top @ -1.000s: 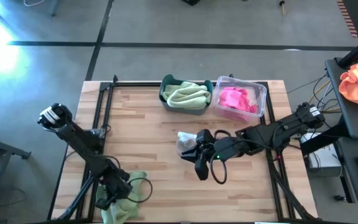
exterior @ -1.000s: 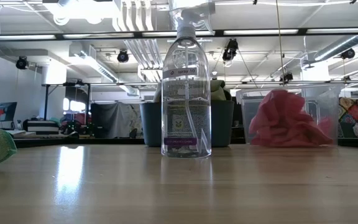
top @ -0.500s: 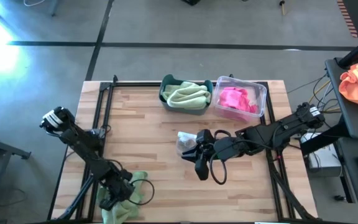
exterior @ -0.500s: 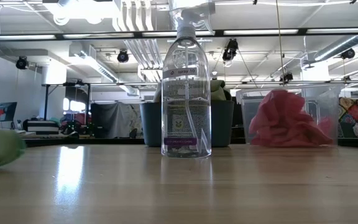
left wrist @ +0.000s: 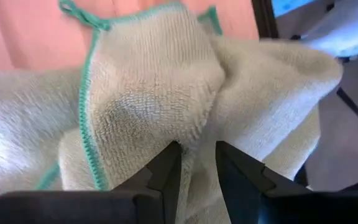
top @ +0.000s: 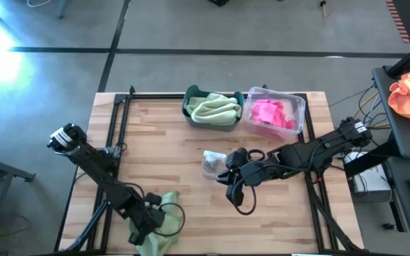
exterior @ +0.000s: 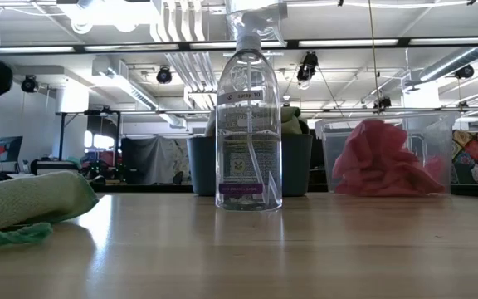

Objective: Sort microfiber towel by color & place in baskets
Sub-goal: Put the green microfiber cloth into the blue bin

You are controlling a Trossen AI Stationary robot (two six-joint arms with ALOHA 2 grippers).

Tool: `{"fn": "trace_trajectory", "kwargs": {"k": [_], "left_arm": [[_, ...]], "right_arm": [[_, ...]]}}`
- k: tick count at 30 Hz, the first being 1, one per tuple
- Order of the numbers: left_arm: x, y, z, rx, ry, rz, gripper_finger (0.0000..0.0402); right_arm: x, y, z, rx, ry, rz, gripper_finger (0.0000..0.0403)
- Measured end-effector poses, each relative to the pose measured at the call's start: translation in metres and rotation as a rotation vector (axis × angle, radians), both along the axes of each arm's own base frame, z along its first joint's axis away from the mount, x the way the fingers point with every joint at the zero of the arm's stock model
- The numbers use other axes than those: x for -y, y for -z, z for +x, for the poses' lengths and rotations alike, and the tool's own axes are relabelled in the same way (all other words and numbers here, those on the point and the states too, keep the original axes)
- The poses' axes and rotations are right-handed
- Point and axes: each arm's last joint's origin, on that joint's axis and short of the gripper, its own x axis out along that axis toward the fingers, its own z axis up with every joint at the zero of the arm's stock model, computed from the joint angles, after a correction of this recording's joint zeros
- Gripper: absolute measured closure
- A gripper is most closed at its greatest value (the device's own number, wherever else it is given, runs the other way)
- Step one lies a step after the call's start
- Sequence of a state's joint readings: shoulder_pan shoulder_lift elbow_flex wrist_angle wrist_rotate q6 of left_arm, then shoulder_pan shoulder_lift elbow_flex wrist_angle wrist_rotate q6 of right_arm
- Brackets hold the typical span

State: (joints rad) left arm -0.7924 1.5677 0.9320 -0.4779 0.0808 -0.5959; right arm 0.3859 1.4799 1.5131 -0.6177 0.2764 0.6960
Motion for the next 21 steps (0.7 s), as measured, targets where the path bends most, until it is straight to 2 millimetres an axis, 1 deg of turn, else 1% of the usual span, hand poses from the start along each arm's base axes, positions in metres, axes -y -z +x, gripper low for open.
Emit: {"fn": "trace_trajectory", "kwargs": {"k": [3,9,17,21], "left_arm": [[-0.005,-0.003,0.008,0.001,-0.029,-0.01,0.0315],[-0.018,0.002,0.014,-0.042,-0.078,-0.022,0.0307],[-0.021,0.003,0.015,-0.08,-0.07,-0.05,0.0258],[-0.019,0.011,0.017,-0.094,-0.056,-0.027,0.0233]], "right_arm": [[0.0,0.001,-0.001,-0.018,-0.01,0.002,0.0339],[-0.001,0.002,-0.001,-0.031,-0.038,0.02,0.0339],[-0.001,0.002,-0.001,-0.031,-0.038,0.02,0.0339],[-0.001,0.002,-0.001,-0.031,-0.038,0.02,0.0339]]}}
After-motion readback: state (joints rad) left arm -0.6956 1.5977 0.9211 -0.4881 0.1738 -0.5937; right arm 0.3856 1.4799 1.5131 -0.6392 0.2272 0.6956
